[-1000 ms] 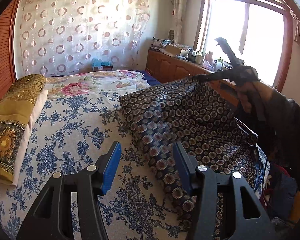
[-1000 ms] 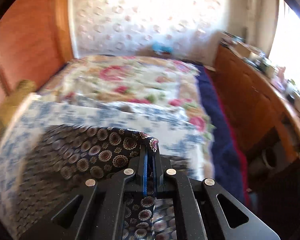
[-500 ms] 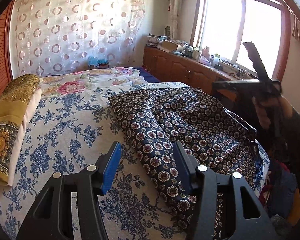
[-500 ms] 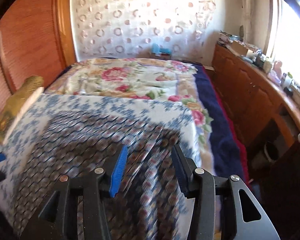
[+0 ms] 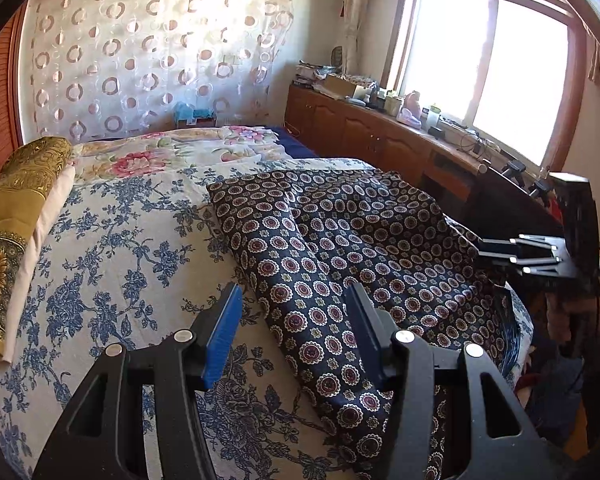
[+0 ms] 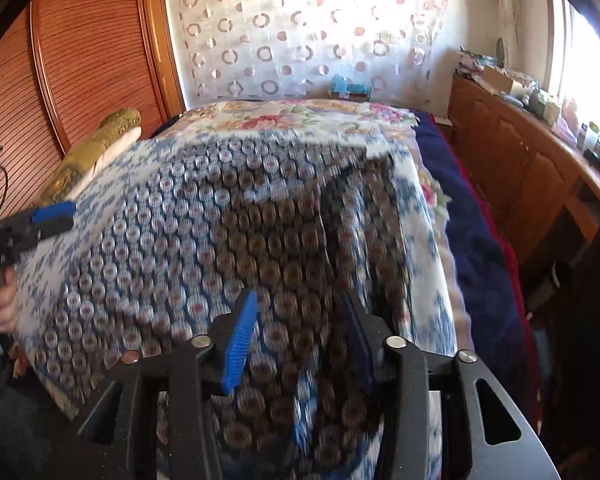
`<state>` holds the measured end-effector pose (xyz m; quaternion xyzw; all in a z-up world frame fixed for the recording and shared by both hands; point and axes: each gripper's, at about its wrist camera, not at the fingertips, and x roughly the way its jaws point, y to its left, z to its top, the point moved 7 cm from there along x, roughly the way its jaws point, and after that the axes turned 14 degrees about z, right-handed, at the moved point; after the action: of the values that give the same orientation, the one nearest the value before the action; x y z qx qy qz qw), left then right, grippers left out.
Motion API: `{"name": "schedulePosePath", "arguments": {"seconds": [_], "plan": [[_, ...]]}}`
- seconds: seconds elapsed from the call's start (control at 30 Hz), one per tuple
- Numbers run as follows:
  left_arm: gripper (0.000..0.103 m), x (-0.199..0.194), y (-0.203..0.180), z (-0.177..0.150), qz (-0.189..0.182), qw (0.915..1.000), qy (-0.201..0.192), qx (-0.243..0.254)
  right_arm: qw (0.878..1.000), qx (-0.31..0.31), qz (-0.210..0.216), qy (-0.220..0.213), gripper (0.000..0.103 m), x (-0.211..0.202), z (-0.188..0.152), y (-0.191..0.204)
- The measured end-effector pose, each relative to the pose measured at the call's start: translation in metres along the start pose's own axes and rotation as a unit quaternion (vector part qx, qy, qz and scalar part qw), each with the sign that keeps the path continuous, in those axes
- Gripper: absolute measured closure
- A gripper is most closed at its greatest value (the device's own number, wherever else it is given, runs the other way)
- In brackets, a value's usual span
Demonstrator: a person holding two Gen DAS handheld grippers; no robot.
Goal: Fold small clothes
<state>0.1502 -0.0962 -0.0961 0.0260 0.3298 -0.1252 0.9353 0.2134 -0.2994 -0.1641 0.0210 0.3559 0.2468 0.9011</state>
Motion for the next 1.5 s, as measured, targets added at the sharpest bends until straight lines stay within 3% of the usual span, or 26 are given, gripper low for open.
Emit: {"name": "schedulePosePath", "arguments": {"seconds": [0.27,0.37,0.43,0.5,0.63,0.73,0.87,1.13,1.27,1.33,1.37,1.5], "plan": [[0.048,0.000,-0.011,-0.004,-0.003,0.9999,0.003,0.016,1.000,0.018,0.001,0.009,0.066,-0.009,-0.029,-0.009],[0.048,0.001,-0.011,-0.004,-0.001,0.9998,0.005,0.018,1.000,0.013,0.000,0.017,0.075,-0.001,-0.030,-0.007],[0.048,0.001,-0.011,-0.005,0.001,0.9998,0.007,0.018,1.000,0.007,-0.002,0.023,0.092,0.005,-0.032,-0.008],[0.048,0.002,-0.010,-0.006,0.002,0.9998,0.009,0.016,1.000,0.005,0.001,0.025,0.100,0.010,-0.032,-0.008],[0.048,0.002,-0.011,-0.007,0.001,0.9998,0.010,0.018,1.000,0.000,0.000,0.002,0.101,-0.012,-0.027,-0.005],[0.048,0.002,-0.013,-0.008,-0.002,0.9997,0.012,0.023,1.000,-0.002,-0.015,-0.017,0.102,-0.034,-0.026,-0.011],[0.048,0.004,-0.016,-0.010,-0.006,0.9995,0.017,0.027,1.000,0.010,-0.024,-0.013,0.102,-0.049,-0.034,-0.029],[0.048,0.013,-0.025,-0.019,-0.004,0.9982,0.038,0.046,0.999,0.023,-0.042,-0.003,0.101,-0.050,-0.041,-0.028],[0.048,0.020,-0.028,-0.028,0.003,0.9968,0.058,0.055,0.999,0.010,-0.045,-0.016,0.094,-0.045,-0.017,-0.017],[0.048,0.025,-0.029,-0.033,0.006,0.9958,0.069,0.060,0.998,0.004,-0.049,-0.024,0.072,-0.043,-0.007,-0.017],[0.048,0.027,-0.030,-0.035,0.007,0.9954,0.074,0.062,0.998,0.001,-0.049,-0.028,0.066,-0.042,0.001,-0.017],[0.048,0.032,-0.032,-0.042,0.004,0.9939,0.091,0.063,0.999,-0.002,-0.040,-0.032,0.063,-0.027,0.026,-0.018]]}}
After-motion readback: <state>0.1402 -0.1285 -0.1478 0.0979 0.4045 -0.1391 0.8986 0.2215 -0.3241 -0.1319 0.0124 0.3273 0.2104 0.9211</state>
